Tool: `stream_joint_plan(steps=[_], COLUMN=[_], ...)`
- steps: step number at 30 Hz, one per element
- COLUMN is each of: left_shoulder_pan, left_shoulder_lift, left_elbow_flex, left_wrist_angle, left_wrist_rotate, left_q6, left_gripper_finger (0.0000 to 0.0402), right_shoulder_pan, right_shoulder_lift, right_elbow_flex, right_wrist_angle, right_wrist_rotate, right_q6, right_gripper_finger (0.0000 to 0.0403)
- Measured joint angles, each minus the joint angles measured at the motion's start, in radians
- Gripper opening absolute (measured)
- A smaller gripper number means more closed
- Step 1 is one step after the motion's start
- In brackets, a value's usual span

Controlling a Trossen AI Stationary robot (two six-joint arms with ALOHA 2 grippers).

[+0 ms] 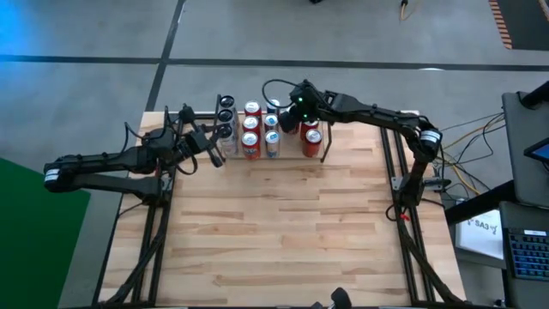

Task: Place canned beverage on shelf
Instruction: Put the red soda on the shelf aligned with the other red soda cans

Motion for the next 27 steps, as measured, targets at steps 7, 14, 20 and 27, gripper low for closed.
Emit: stream_joint_plan(steps=[7,14,20,27], left_shoulder_pan=[0.0,0.0,0.0,0.0], left_shoulder_lift=[0.0,0.0,0.0,0.0], left_elbow_flex=[0.0,0.0,0.0,0.0], left_wrist_angle=[0.001,0.003,0.003,0.003], left_wrist_rotate=[0.0,0.0,0.0,0.0], left_q6=[0.033,0.04,0.04,0.039], left_gripper_finger=[0.0,0.0,0.0,0.0], right_shoulder_pan=[0.002,0.007,0.013,0.018], right_shoulder_lift=[0.003,0.021,0.045,0.046], right_elbow_flex=[0.0,-0.002,-0.003,-0.003], right_wrist_angle=[0.0,-0.002,-0.008,-0.019], right_wrist_rotate=[0.02,0.069,0.07,0.07], right_q6=[0.018,0.018,0.014,0.014], right_gripper_finger=[0.0009,0.0009,0.0009,0.0009])
